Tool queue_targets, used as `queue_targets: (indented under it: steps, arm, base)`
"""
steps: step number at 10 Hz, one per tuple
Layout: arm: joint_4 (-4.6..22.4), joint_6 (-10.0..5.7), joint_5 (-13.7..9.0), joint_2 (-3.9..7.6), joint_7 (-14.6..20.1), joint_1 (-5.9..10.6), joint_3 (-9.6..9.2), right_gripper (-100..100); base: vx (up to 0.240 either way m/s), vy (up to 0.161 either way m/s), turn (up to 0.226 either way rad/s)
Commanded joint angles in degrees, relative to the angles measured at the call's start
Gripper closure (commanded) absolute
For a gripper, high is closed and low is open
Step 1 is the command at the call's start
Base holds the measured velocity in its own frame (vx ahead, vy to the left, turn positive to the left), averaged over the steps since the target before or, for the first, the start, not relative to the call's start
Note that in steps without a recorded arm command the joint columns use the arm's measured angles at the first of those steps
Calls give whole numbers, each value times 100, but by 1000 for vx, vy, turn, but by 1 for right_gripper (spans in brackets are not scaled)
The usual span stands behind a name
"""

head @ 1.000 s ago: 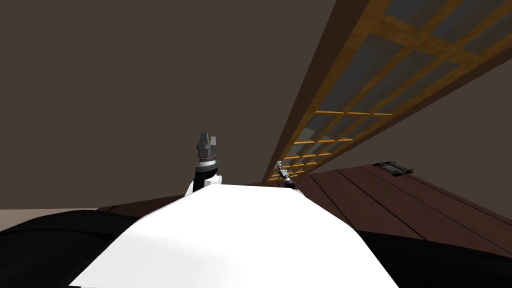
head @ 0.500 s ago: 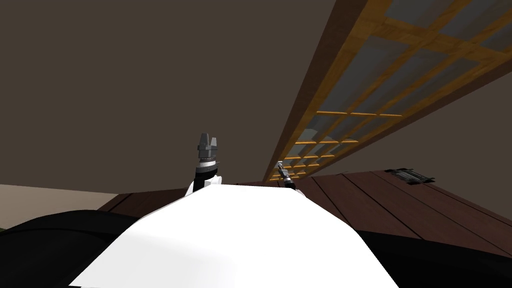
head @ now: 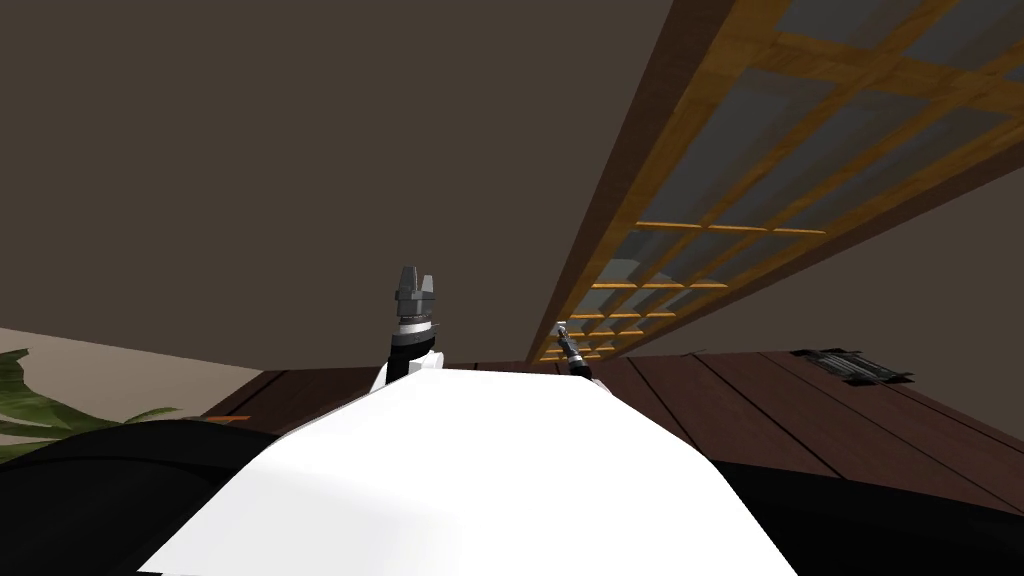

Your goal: Pull the door open

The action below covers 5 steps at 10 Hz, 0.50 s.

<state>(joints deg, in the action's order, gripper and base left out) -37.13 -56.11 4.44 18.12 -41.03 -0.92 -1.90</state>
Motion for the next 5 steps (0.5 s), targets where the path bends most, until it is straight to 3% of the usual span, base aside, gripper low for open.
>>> queue_targets:
  steps: [1,2,3,5]
  arm:
    - [15,-30,-11,-52,164,9,-61,100]
    - [14,-25,-67,-50,334,11,-74,100]
    - [-6,-81,-5,10,34,-90,-37,-100]
    - [-6,-196,50,65,-260,-188,-17,-100]
  base:
    - [-40,-13,20]
    - [-33,3,69]
    - [-30,12,-34]
    - [-24,30,-72]
